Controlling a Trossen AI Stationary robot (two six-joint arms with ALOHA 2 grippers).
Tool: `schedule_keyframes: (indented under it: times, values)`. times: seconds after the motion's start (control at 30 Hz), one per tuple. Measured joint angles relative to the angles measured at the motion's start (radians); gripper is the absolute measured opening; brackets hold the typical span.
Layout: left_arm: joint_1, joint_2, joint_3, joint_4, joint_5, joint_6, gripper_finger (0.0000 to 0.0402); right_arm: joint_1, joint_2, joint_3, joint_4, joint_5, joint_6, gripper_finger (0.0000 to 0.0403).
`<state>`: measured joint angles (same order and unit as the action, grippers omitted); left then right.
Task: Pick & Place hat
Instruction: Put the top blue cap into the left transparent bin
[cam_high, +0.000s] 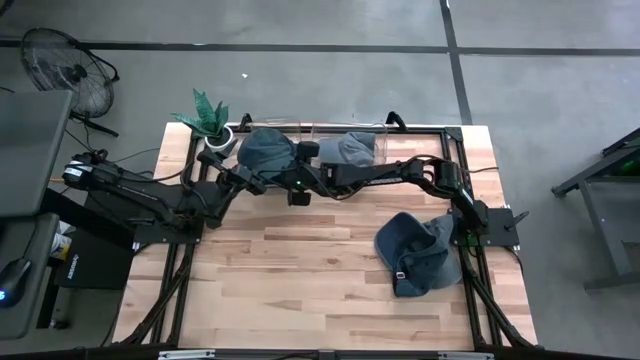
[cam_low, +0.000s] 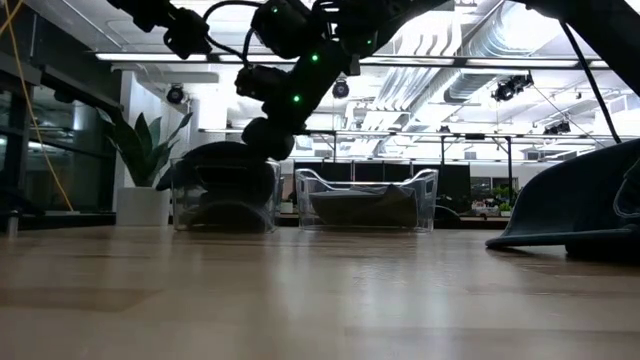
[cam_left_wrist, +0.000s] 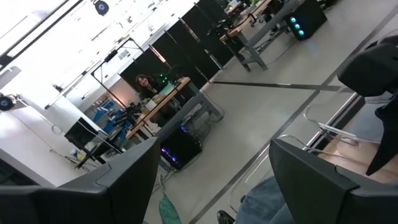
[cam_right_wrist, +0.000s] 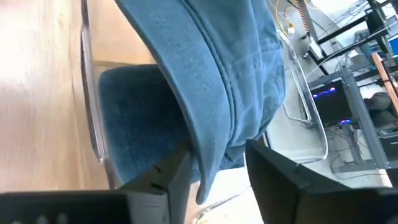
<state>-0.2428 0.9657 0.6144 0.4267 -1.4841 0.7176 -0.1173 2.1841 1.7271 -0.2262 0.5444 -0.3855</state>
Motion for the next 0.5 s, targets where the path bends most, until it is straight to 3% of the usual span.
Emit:
schedule_keyframes:
  times: [0.17, 0.5]
  values:
    - [0.0, 0.0, 0.0, -0.019, 0.001, -0.015, 0.0298, 0.005, -0.034, 0.0, -0.01, 0.0, 0.0, 0.0173]
    - [-0.001, 0.0, 0.0, -0.037, -0.007, -0.019, 0.0298, 0.054, -0.171, 0.002, -0.099, -0.001, 0.048, 0.0177]
